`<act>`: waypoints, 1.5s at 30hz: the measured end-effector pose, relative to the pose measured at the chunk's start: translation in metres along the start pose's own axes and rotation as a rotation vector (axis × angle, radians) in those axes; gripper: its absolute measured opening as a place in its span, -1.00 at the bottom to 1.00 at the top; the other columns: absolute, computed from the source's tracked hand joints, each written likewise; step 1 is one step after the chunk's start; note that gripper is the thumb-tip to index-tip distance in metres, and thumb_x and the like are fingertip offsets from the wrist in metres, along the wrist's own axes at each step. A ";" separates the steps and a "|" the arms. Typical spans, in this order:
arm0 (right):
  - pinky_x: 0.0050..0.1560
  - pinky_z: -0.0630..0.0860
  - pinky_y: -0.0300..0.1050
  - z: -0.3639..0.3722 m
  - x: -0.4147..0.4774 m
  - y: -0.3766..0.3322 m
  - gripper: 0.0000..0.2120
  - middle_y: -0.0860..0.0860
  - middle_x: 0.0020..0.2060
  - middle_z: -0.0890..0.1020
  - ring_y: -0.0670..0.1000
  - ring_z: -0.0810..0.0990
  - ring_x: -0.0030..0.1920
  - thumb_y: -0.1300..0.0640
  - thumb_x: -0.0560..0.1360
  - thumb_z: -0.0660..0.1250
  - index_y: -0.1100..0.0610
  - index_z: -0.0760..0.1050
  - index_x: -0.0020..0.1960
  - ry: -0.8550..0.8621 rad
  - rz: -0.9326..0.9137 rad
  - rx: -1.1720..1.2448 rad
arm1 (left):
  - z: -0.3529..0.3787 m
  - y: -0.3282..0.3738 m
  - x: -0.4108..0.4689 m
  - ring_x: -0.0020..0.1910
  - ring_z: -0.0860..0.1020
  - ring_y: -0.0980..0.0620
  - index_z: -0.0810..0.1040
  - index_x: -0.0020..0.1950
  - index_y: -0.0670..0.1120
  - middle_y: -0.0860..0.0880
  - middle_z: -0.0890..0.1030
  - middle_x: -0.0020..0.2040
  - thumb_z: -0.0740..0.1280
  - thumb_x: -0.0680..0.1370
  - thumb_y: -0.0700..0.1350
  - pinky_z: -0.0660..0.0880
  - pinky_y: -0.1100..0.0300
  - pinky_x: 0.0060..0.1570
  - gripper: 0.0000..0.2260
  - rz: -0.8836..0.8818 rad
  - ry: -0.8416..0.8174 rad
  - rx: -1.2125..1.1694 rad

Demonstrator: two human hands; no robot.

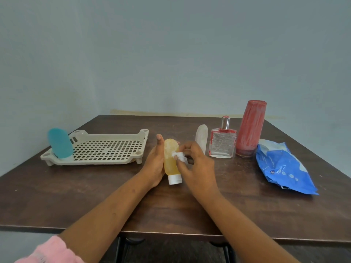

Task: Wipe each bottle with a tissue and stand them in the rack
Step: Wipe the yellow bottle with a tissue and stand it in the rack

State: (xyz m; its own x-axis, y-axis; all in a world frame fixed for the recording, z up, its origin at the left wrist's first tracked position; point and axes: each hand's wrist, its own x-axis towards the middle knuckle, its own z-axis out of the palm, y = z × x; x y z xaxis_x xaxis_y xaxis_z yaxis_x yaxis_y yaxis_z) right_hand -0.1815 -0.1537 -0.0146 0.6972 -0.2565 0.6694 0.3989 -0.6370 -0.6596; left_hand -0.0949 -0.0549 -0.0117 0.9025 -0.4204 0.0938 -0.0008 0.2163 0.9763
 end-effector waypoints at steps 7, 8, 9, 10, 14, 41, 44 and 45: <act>-0.20 0.45 -0.46 -0.003 0.004 0.000 -0.71 -0.25 -0.19 0.51 -0.35 0.51 -0.11 0.21 0.45 0.38 -0.06 0.31 -0.02 0.036 0.002 -0.007 | 0.002 0.003 -0.004 0.11 0.63 -0.09 0.56 0.14 -0.14 -0.20 0.65 0.11 0.03 0.37 0.37 0.53 0.02 0.17 -0.31 -0.007 -0.011 0.000; -0.17 0.46 -0.45 -0.002 0.002 -0.001 -0.71 -0.24 -0.18 0.51 -0.34 0.52 -0.09 0.20 0.46 0.38 -0.06 0.30 -0.02 0.015 -0.022 -0.011 | 0.001 0.002 -0.003 0.10 0.63 -0.09 0.55 0.15 -0.14 -0.19 0.66 0.09 0.03 0.37 0.37 0.54 0.03 0.16 -0.30 -0.005 -0.017 0.004; -0.16 0.47 -0.45 -0.001 0.000 -0.002 -0.72 -0.23 -0.17 0.51 -0.31 0.52 -0.08 0.18 0.46 0.38 -0.05 0.30 -0.02 -0.015 -0.045 -0.018 | 0.000 0.001 -0.002 0.07 0.65 -0.07 0.55 0.15 -0.15 -0.16 0.68 0.05 0.03 0.38 0.37 0.56 0.07 0.10 -0.31 -0.004 -0.025 0.008; -0.16 0.47 -0.44 -0.001 -0.002 -0.002 -0.72 -0.21 -0.17 0.52 -0.28 0.53 -0.07 0.17 0.46 0.39 -0.04 0.31 -0.02 -0.041 -0.061 -0.026 | 0.000 0.001 -0.001 0.03 0.66 -0.04 0.55 0.13 -0.15 -0.14 0.69 0.00 0.02 0.40 0.36 0.58 0.12 0.04 -0.32 -0.001 -0.032 0.009; -0.25 0.43 -0.44 -0.004 0.003 -0.002 -0.68 -0.22 -0.22 0.48 -0.23 0.52 -0.11 0.24 0.42 0.39 -0.03 0.29 -0.05 0.020 -0.038 -0.024 | 0.001 0.001 -0.002 0.13 0.62 -0.11 0.54 0.18 -0.17 -0.22 0.64 0.12 0.01 0.42 0.35 0.55 0.06 0.16 -0.31 0.013 -0.022 0.027; 0.12 0.38 -0.30 -0.001 -0.001 -0.003 -0.73 0.00 0.02 0.62 -0.05 0.52 0.07 0.13 0.48 0.18 0.14 0.61 0.06 -0.153 -0.314 -0.321 | -0.005 -0.005 0.004 -0.05 0.61 -0.04 0.53 0.11 -0.18 -0.11 0.63 -0.10 0.29 0.10 0.60 0.55 0.11 -0.02 -0.05 0.088 -0.115 0.035; 0.14 0.40 -0.26 -0.003 -0.007 -0.003 -0.72 -0.01 0.10 0.58 -0.03 0.50 0.14 0.08 0.46 0.19 0.10 0.62 0.04 -0.183 -0.311 -0.335 | -0.006 -0.005 0.003 -0.07 0.62 -0.03 0.54 0.04 -0.15 -0.07 0.65 -0.15 0.21 0.26 0.54 0.56 0.16 -0.06 -0.21 0.099 -0.135 0.067; 0.17 0.34 -0.34 -0.004 -0.007 -0.003 -0.75 -0.02 0.12 0.56 -0.07 0.47 0.16 0.07 0.45 0.23 0.09 0.62 0.03 -0.176 -0.275 -0.287 | -0.005 -0.005 0.002 -0.10 0.61 -0.03 0.54 0.00 -0.14 -0.05 0.64 -0.19 0.15 0.33 0.49 0.55 0.18 -0.09 -0.29 0.100 -0.126 0.074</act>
State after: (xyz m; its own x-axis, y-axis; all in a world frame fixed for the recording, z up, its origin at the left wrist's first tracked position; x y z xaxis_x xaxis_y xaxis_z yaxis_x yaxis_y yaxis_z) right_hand -0.1899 -0.1532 -0.0157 0.6889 0.0634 0.7221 0.4199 -0.8469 -0.3263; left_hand -0.0907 -0.0521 -0.0173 0.8349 -0.5084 0.2108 -0.1239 0.1995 0.9720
